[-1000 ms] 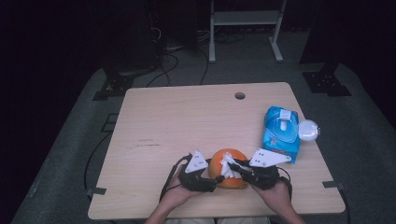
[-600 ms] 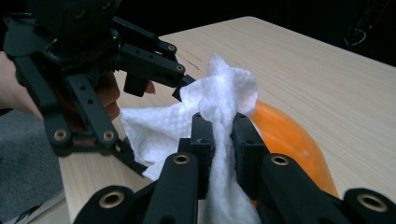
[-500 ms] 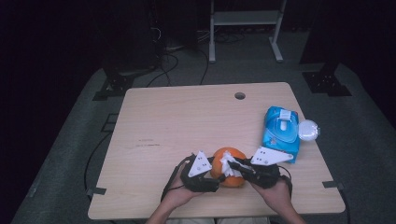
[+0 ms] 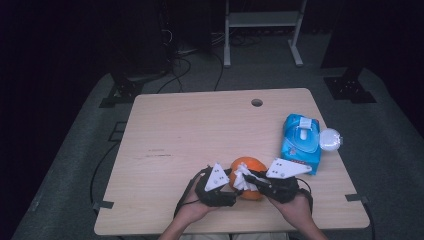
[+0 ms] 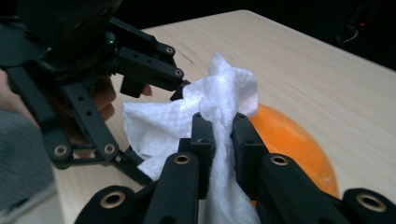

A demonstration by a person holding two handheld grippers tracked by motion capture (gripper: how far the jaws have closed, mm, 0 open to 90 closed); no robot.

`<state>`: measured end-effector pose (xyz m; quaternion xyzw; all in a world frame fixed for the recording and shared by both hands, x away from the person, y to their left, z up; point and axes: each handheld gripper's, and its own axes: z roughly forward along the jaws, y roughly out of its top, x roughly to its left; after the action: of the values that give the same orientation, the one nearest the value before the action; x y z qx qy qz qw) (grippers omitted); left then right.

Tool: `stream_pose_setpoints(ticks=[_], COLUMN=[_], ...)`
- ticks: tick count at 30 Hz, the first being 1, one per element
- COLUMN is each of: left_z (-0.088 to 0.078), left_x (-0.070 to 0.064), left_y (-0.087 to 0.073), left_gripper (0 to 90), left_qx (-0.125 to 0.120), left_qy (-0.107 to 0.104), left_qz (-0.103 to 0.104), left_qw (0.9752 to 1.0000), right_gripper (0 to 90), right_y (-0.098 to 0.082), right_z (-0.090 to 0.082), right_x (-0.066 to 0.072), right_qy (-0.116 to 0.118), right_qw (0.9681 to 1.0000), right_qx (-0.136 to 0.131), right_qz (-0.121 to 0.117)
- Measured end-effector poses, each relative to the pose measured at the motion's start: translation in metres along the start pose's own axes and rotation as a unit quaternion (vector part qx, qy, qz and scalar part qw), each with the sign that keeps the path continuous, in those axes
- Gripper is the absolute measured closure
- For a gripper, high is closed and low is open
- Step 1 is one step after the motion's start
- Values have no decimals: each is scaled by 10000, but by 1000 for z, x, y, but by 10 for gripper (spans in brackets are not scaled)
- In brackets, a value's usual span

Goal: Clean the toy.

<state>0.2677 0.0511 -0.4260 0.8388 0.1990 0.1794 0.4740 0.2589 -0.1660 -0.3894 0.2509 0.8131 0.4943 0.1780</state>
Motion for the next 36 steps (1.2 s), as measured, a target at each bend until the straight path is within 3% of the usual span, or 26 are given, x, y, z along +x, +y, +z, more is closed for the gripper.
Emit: stream_pose_setpoints(ticks=[2,4,6,9,11,13,15,17,19,21,24,25,29,32,34,36], left_z=[1,1,3,5,6,7,6,5,5,4,1,2,2,-3,-7,-9], left_x=[-2,-1,2,4,-1,-6,-7,-6,-6,-2,2,0,2,8,12,10], left_y=[-1,-1,1,0,-2,-3,-4,-5,-6,-6,-3,-2,-9,-15,-15,-10], left_gripper=[343,314,234,221,287,313,321,324,319,251,172,171,232,247,218,177], left_qx=[45,-20,-81,-177,-125,24,34,65,22,-108,-445,-456,-25,147,42,-192], left_qy=[57,7,-114,-271,-134,-30,-1,1,-27,-138,-175,-108,29,-3,-49,-19], left_qz=[149,22,-301,-811,-639,-334,-219,-140,-209,-455,-779,-753,-483,-579,-700,-650], left_qw=[9999,10000,9994,9962,9978,9994,9998,9999,9998,9988,9958,9961,9988,9982,9975,9977], right_gripper=[807,808,808,808,807,807,807,807,807,807,807,806,804,804,804,804], right_y=[0,-3,-9,-8,-6,-3,-1,-2,-7,-16,-19,-18,-16,-22,-28,-32], right_z=[-2,-6,-9,-9,-6,-1,1,-2,-6,-9,-10,-8,1,2,2,3], right_x=[-8,-22,-31,-24,-16,-10,-9,-16,-30,-41,-41,-39,-23,-34,-42,-42], right_qy=[-158,-306,-293,-203,-27,66,36,-93,-340,-395,-393,-287,-70,-94,-278,-176], right_qw=[9999,9992,9985,9989,9994,9996,9997,9995,9986,9971,9968,9970,9992,9977,9963,9951], right_qx=[22,75,90,114,80,107,116,68,66,96,97,56,112,190,324,263], right_qz=[38,237,462,414,343,248,213,310,396,640,693,710,385,647,751,939])
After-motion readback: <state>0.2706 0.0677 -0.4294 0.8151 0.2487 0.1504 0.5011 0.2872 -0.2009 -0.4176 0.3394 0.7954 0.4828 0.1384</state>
